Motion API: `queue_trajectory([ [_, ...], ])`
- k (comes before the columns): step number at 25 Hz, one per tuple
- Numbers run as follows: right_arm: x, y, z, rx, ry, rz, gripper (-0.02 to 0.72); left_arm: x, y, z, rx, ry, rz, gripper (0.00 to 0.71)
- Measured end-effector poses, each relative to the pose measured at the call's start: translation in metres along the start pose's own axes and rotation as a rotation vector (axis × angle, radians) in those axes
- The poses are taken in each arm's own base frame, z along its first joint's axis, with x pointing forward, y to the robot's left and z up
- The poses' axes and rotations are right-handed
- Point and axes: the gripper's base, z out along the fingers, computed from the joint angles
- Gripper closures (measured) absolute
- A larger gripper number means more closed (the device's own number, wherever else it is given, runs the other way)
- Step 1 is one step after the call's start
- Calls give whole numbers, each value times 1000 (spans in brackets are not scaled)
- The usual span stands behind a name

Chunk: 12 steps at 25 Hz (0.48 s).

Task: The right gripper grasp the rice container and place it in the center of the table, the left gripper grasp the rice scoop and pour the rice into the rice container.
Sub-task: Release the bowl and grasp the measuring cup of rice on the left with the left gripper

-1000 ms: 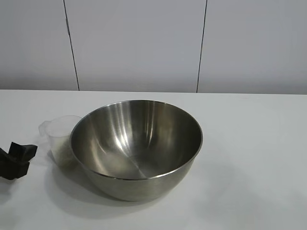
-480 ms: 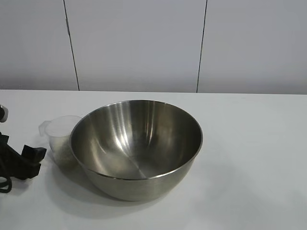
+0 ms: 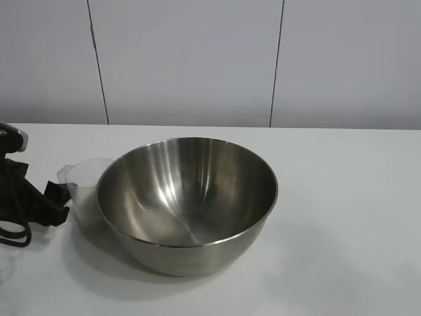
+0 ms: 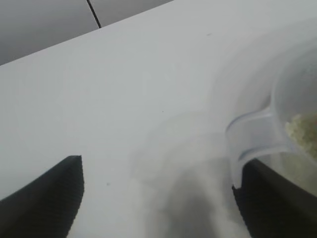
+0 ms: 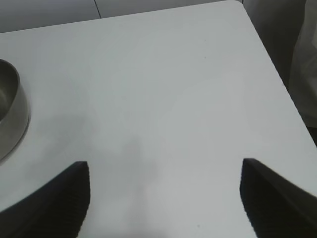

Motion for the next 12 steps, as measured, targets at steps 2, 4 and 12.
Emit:
queue_trajectory([
  [2,0,0,0,0,0,0,135,-1,0,1,5,-5,3,121],
  [4,0,0,0,0,0,0,135,-1,0,1,5,-5,3,144],
  [12,0,0,0,1,-3,0,135,0,1,1,-1,-3,1,235],
])
